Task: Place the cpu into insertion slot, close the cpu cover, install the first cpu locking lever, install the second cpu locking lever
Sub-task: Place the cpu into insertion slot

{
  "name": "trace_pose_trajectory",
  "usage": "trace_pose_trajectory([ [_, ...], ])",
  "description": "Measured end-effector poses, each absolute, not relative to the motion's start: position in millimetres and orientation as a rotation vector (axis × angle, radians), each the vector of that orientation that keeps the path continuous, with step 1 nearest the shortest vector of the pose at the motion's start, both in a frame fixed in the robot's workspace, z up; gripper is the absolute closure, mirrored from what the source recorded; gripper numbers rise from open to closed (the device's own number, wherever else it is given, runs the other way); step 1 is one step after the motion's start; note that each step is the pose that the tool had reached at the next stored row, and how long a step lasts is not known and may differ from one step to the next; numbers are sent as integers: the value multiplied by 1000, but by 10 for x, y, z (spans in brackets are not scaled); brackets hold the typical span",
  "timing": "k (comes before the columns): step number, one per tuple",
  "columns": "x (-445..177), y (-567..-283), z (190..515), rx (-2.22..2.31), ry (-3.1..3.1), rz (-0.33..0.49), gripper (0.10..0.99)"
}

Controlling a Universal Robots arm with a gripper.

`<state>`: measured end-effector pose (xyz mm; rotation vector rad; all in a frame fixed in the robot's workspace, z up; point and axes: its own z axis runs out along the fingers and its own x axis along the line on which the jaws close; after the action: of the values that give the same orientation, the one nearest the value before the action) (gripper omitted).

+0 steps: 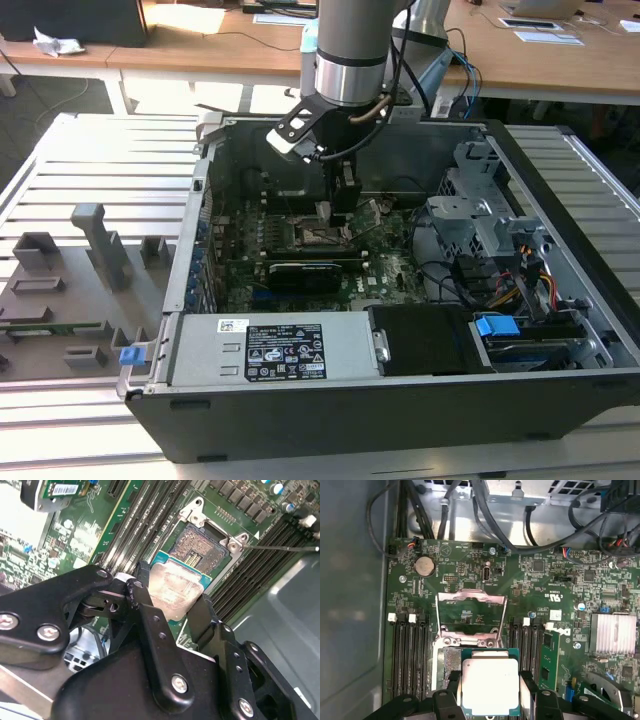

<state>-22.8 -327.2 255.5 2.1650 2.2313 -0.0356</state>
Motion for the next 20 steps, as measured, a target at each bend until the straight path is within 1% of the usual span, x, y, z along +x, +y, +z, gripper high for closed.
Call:
trace_pose_trajectory([
  [20,-228,-3272,2513,2198,2199,-37,545],
])
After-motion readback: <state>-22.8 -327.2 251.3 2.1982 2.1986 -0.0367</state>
